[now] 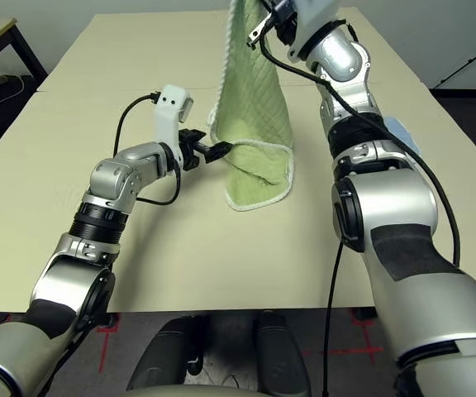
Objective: Fold the towel and set it aside.
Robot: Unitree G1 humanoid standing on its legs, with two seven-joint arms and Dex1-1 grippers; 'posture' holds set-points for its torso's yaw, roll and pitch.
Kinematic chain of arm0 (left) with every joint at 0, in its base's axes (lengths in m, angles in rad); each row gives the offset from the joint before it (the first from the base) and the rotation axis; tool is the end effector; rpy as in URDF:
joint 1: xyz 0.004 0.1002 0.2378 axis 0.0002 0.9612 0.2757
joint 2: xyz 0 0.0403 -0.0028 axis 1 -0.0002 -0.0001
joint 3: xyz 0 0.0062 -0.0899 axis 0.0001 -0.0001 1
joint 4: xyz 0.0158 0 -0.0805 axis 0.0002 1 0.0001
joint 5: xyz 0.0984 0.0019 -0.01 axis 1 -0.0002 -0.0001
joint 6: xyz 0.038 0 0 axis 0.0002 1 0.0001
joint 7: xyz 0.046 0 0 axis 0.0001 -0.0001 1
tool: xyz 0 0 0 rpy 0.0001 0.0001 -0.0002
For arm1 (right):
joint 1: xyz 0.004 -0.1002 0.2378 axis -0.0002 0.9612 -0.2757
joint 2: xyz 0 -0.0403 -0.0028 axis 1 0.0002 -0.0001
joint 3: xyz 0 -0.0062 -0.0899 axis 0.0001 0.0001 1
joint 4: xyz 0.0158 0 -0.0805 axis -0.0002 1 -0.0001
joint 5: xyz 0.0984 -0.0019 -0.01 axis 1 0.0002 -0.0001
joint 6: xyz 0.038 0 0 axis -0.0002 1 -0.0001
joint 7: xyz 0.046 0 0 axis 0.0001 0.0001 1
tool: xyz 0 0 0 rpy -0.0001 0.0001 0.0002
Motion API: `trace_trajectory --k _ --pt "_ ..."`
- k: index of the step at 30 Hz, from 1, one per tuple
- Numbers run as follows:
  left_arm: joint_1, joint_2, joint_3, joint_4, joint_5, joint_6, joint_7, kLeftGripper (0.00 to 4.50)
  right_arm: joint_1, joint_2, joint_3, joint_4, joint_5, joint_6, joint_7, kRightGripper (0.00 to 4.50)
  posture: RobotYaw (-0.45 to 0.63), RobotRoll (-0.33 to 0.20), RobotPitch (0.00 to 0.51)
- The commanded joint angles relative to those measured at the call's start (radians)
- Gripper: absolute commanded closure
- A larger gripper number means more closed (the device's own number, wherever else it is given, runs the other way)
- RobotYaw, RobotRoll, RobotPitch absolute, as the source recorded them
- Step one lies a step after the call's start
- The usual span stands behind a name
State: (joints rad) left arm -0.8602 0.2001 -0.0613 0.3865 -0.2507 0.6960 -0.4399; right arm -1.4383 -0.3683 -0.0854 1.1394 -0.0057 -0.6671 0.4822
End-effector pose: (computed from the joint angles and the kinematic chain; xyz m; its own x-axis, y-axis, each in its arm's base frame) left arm 0.3227 0.1250 0.1787 0.7665 -0.5888 -0.2566 0.5928 0.8023 -0.0703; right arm 0.3453 -0.1637 0.3180 0.5429 0.5558 0.6296 -0.1706 0.8070 -0.5653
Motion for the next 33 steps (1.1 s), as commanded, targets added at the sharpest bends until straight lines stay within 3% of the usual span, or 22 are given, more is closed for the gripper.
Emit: trace_trajectory --k 1,7,17,33 --pt "-0.008 -0.020 0.074 0.050 -0.023 0.025 0.049 0.00 -0.013 -0.016 -0.018 -0.009 0.019 0.000 -0.001 4.46 0.11 0.000 0.150" --pt "-0.064 -0.090 0.227 0.012 -0.160 0.101 0.073 0.00 0.007 -0.009 -0.011 -0.020 0.016 0.002 0.011 4.46 0.11 0.000 0.147" --pt "0.018 0.016 0.103 -0.131 -0.152 0.166 -0.049 0.00 -0.009 0.033 -0.010 -0.014 0.011 0.027 -0.034 4.46 0.12 0.000 0.146" --pt "0.056 0.007 0.097 -0.142 -0.141 0.148 -0.019 0.00 -0.152 0.010 -0.109 0.017 0.068 -0.001 -0.187 4.46 0.12 0.000 0.144"
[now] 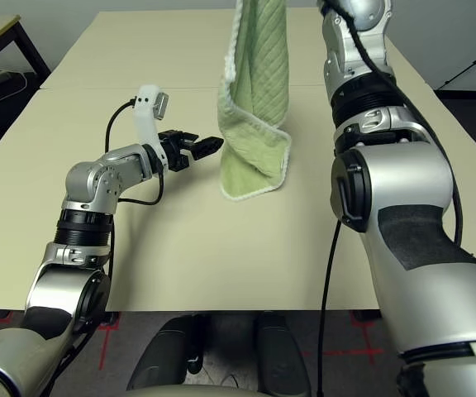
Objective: Fold the towel and set it aside.
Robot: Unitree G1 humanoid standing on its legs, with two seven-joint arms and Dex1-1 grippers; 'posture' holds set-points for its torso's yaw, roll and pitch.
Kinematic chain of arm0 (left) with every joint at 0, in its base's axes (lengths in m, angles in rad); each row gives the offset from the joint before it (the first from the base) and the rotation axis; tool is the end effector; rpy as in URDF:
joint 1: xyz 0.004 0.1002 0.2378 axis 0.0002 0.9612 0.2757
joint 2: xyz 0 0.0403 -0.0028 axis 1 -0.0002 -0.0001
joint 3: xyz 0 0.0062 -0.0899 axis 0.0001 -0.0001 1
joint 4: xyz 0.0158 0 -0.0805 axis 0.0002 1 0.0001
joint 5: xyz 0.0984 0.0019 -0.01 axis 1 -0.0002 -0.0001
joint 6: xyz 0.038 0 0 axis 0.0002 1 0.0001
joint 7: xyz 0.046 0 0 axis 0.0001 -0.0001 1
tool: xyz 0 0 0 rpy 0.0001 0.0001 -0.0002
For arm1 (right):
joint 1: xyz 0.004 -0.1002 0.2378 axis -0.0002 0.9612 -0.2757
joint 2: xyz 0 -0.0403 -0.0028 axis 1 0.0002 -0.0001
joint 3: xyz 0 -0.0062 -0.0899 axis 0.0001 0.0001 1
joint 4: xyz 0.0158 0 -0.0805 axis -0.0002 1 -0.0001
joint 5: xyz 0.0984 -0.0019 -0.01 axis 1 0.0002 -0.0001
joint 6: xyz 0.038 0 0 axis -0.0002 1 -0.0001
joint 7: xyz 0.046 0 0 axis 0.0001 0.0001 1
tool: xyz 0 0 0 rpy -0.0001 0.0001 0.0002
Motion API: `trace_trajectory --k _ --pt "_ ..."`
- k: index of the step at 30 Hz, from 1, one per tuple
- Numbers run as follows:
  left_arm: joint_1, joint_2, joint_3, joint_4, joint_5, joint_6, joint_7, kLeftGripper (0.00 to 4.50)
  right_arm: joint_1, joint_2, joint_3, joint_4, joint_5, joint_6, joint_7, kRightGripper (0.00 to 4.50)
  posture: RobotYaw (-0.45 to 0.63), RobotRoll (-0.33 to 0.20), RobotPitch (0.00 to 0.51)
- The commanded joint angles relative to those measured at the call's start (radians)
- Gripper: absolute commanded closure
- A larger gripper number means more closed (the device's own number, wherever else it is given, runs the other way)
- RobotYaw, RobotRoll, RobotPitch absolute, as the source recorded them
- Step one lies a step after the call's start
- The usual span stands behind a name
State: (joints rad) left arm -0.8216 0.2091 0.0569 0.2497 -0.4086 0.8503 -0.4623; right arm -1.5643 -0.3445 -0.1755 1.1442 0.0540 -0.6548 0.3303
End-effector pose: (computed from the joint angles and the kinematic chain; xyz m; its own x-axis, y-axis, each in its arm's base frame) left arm 0.3125 0.1394 0.1885 0.7259 -0.6636 -0.1809 0.6140 0.7437 -0.2643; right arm 0.3363 -0.1559 0.3571 0.4518 0.3508 0.8203 -0.1099 0.9343 -0.3391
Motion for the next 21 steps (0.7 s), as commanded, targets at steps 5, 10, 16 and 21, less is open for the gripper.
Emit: trace_trajectory --k 5,10,16,21 --pt "0.044 0.019 -0.073 -0.007 0.059 -0.028 -0.014 0.00 -0.051 -0.020 -0.020 0.024 0.003 -0.013 -0.079 4.46 0.12 0.000 0.146" --pt "0.098 0.065 -0.160 -0.011 0.133 -0.085 -0.043 0.00 -0.063 -0.026 -0.022 0.034 -0.004 -0.001 -0.139 4.46 0.12 0.000 0.148" --pt "0.148 0.059 -0.206 -0.053 0.158 -0.117 -0.064 0.00 -0.026 -0.032 0.052 0.039 -0.067 0.072 -0.092 4.46 0.12 0.000 0.151" --pt "0.141 0.023 -0.192 -0.054 0.159 -0.114 -0.047 0.00 -0.009 0.012 0.043 -0.010 -0.003 0.033 0.067 4.46 0.12 0.000 0.152"
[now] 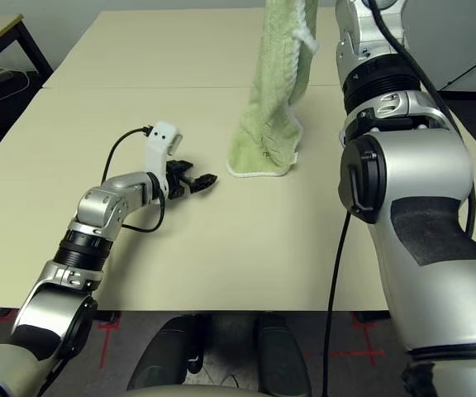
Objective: Fold the towel and set it aside.
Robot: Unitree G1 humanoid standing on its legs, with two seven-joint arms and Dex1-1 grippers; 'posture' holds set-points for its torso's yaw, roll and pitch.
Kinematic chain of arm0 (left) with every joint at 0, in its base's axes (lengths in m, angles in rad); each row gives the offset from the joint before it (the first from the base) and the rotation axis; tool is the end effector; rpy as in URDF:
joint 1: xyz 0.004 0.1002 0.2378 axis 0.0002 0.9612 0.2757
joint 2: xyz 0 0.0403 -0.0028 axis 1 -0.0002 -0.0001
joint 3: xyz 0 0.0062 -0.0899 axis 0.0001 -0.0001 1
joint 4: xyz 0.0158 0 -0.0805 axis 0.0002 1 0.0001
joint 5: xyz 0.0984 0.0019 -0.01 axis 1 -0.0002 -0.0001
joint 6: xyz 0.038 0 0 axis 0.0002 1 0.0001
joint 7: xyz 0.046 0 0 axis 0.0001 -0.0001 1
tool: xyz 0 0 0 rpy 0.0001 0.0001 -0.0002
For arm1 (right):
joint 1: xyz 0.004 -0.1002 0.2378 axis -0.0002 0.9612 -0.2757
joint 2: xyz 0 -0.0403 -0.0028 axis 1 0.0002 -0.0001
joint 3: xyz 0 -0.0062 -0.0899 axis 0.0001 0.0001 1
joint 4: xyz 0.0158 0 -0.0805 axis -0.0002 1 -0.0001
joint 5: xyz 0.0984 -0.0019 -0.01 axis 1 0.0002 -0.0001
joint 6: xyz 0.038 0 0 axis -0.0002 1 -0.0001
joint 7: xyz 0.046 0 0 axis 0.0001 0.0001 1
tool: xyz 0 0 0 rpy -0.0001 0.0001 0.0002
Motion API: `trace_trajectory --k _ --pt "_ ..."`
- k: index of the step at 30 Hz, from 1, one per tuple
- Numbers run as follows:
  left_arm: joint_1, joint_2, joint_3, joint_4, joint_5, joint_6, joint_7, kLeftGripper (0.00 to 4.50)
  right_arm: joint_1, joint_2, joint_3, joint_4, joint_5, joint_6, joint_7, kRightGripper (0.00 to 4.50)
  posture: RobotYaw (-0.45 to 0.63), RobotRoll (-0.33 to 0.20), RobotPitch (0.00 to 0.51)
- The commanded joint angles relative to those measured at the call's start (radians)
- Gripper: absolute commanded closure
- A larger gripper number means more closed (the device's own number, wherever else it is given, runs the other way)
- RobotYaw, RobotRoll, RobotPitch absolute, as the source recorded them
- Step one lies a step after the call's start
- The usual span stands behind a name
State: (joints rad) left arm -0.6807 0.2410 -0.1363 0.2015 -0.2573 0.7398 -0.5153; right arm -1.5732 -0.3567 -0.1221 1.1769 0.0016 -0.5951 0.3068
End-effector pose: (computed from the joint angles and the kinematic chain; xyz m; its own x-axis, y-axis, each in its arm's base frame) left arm 0.2993 0.1302 0.1519 0.6870 -0.6507 -0.3235 0.6684 0.7405 -0.0700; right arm 0.3405 -0.1532 0.3541 0.5357 0.3831 0.7524 -0.0903 0.9120 -0.4001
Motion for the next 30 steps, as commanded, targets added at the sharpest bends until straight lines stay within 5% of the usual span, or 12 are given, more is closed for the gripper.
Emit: trace_trajectory --k 1,10,30 --pt "-0.003 -0.013 0.003 -0.001 0.009 -0.005 0.009 0.00 -0.006 0.035 -0.016 -0.049 0.062 -0.025 0.109 4.46 0.12 0.000 0.152" --pt "-0.016 -0.027 0.016 0.019 0.017 -0.017 0.018 0.00 -0.043 0.009 -0.094 -0.009 0.095 0.001 -0.051 4.46 0.13 0.000 0.152" --pt "-0.104 -0.100 0.021 0.130 0.085 -0.132 0.098 0.00 0.070 -0.166 0.050 -0.171 -0.078 0.232 -0.068 4.46 0.11 0.000 0.156"
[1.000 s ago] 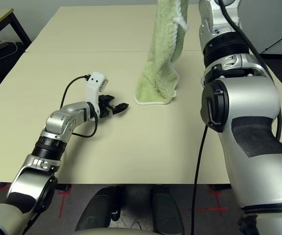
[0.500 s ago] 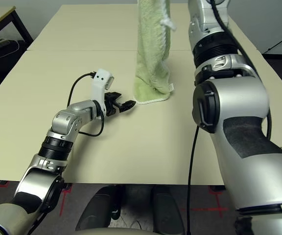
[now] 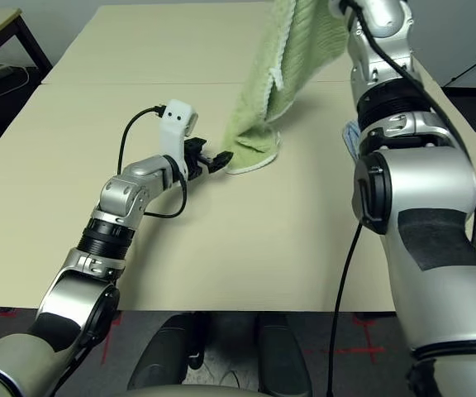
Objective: Fold the towel and set it aside.
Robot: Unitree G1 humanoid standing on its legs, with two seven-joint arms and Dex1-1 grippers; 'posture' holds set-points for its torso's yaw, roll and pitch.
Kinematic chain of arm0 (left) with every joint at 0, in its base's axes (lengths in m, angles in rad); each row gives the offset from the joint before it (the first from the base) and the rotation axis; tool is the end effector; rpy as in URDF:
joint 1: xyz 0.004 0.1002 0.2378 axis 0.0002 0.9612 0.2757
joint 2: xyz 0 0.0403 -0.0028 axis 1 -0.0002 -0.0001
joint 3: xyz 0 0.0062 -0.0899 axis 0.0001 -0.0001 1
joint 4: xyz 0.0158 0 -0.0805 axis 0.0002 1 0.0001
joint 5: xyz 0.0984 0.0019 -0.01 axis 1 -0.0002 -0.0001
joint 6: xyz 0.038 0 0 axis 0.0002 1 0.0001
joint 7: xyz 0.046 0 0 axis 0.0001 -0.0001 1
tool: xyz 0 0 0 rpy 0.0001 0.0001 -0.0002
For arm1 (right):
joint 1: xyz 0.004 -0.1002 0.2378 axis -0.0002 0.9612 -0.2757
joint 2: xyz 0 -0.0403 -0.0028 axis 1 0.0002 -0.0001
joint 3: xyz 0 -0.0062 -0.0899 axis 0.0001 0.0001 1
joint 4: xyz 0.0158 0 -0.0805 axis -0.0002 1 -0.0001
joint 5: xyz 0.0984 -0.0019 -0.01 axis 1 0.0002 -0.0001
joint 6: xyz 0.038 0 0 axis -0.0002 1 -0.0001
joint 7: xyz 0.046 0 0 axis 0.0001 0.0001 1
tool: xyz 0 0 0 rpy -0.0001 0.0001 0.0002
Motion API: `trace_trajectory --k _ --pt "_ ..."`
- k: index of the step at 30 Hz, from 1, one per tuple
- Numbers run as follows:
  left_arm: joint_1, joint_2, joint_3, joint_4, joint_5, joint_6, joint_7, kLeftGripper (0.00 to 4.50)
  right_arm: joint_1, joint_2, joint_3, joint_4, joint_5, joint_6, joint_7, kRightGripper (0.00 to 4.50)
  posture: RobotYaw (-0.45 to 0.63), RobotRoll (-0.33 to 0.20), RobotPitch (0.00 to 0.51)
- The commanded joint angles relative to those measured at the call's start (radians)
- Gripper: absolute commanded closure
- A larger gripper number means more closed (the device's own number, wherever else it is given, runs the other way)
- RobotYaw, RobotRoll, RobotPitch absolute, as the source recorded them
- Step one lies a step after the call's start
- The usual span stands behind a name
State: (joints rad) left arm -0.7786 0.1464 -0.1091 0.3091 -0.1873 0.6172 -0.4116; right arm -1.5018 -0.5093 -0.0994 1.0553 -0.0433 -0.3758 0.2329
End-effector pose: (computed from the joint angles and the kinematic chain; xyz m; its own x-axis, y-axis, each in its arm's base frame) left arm 0.3121 0.1089 0.1659 0.7726 -0.5967 -0.2170 0.6113 0.7914 0.0001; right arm 0.3348 -0.2006 0.3570 0.6907 0.2239 0.6876 0.0950 0.9145 -0.3932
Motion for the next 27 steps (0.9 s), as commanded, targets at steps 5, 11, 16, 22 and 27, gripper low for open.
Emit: trace_trajectory --k 5,11,16,22,27 --pt "-0.015 -0.019 -0.004 0.034 0.017 -0.017 -0.003 0.00 -0.023 -0.028 0.020 -0.045 -0.040 0.003 -0.028 4.46 0.12 0.000 0.155" --pt "-0.003 -0.004 -0.018 0.036 0.043 -0.100 -0.023 0.00 -0.045 0.022 -0.006 -0.042 0.024 -0.093 0.045 4.46 0.13 0.000 0.150" --pt "-0.021 0.000 -0.029 0.041 0.050 -0.191 -0.074 0.00 -0.029 0.072 -0.013 -0.030 0.062 -0.096 0.100 4.46 0.14 0.000 0.148" --pt "-0.226 -0.125 0.113 0.122 -0.029 -0.182 0.054 0.00 -0.004 0.108 0.005 -0.037 0.059 -0.063 0.129 4.46 0.14 0.000 0.144" --pt "-0.357 -0.165 0.171 0.105 -0.059 -0.114 0.138 0.00 0.021 0.131 0.020 -0.047 0.046 -0.039 0.132 4.46 0.14 0.000 0.144"
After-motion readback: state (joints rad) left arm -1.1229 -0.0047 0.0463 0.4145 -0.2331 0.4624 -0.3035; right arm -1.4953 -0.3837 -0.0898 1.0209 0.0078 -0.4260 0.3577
